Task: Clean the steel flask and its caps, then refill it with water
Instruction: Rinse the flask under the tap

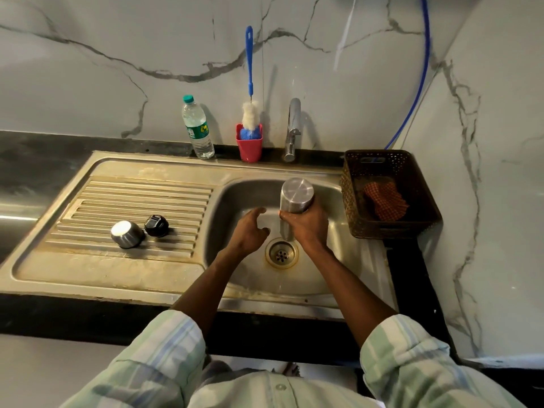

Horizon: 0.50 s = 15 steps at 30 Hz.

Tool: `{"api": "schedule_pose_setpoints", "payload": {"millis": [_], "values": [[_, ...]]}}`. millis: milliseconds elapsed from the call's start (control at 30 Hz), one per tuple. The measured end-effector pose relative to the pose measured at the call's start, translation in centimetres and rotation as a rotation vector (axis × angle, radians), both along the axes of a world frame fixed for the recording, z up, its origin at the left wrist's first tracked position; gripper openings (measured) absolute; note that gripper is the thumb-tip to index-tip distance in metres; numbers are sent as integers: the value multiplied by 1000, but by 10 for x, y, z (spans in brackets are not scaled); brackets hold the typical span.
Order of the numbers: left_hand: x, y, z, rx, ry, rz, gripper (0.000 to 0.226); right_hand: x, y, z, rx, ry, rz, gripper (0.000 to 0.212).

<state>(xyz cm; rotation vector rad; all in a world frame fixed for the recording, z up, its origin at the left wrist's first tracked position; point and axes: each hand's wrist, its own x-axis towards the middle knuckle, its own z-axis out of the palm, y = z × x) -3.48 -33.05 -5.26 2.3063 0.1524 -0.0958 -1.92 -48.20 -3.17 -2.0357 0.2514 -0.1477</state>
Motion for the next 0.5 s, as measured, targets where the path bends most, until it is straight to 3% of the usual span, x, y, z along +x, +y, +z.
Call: {"api": "schedule_pose_setpoints", "payload": {"millis": [100,400,500], "values": [[1,11,-1,-2,-2,-13,57,-2,13,0,81,-34,-48,79],[8,66,1,39,-14,-102,60,-9,66,7,-31,1,-185,72],[14,91,-1,-30,-97,-66,55,-10,89,14,-39,20,-235,72]]}}
